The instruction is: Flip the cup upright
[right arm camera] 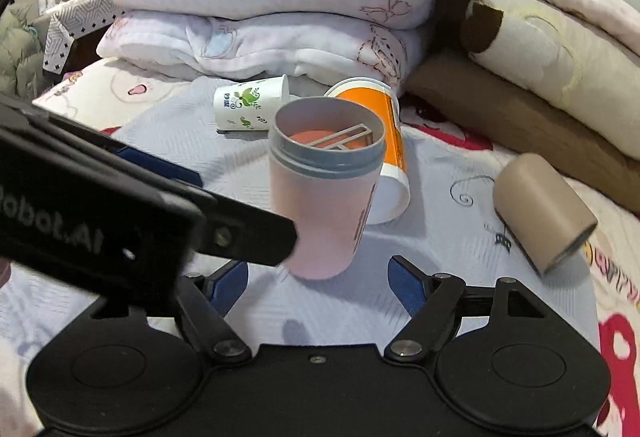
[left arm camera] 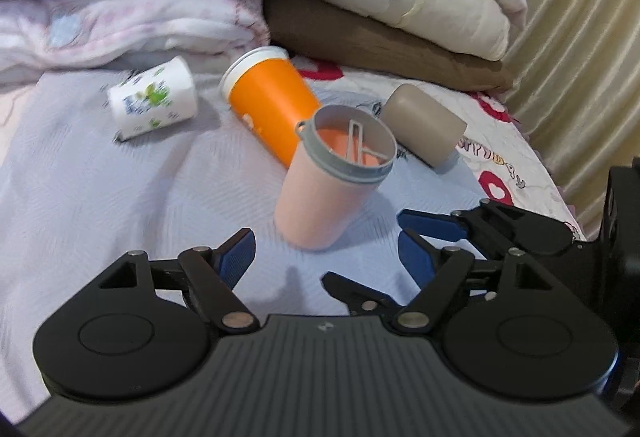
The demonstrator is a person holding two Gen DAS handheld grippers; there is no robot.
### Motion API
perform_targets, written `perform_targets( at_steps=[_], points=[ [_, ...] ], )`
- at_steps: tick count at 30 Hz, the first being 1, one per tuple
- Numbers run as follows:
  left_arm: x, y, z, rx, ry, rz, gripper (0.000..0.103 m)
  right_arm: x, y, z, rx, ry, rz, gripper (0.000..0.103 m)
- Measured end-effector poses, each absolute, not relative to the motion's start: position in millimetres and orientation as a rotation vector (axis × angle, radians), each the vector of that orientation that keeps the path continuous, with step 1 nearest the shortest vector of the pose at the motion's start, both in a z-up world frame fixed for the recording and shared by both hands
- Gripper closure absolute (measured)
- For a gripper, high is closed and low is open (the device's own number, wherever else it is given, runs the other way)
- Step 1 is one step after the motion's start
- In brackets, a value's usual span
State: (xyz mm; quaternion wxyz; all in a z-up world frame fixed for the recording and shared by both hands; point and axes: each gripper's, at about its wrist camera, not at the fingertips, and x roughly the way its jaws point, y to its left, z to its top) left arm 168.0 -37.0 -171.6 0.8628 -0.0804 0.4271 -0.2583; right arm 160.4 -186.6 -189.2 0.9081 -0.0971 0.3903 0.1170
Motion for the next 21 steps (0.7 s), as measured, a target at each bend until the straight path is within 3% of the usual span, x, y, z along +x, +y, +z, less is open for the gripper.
perform_targets(
  at_steps=[7,21],
  points=[
    [154,-17,-130,-0.157,0.986,-0.397,0.025,117,-195,-161,-0.127,0.883,0.302,0.023],
    [50,1,-7,-0.016,0.834,-0.284,0.025,6,-207,-25,0.056,0.673,0.104,0.022]
  ],
)
